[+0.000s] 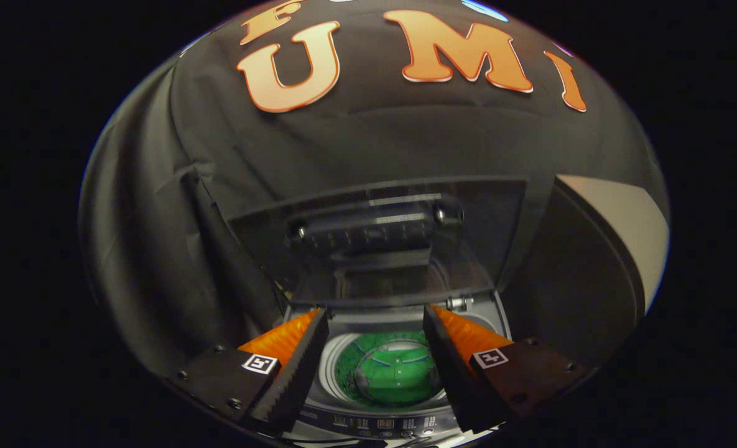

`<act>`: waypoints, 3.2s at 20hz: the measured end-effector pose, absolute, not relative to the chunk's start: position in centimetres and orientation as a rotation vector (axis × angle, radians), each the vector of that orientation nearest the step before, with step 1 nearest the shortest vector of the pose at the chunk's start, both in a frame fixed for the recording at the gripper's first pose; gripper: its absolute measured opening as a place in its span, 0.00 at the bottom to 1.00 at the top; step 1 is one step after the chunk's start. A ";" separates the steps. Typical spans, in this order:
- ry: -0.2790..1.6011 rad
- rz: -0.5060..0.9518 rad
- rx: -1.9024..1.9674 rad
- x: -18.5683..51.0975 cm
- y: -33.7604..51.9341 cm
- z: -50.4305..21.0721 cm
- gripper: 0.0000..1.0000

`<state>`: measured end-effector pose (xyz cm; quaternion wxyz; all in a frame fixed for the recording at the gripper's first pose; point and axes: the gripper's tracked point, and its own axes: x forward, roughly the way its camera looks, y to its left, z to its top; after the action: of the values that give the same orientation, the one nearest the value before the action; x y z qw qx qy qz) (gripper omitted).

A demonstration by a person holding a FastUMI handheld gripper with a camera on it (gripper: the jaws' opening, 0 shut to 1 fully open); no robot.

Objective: Put the clothes into the washing machine and then close the washing machine lid.

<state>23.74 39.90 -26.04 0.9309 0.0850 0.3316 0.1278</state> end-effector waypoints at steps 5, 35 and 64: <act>0.592 0.276 0.171 28.2 40.7 -20.0 0.98; 0.388 0.162 0.062 30.6 40.7 -19.4 0.98; 0.084 0.223 0.065 20.7 39.6 -22.7 0.97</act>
<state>20.66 39.59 -22.68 0.9924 0.0322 0.0417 0.1113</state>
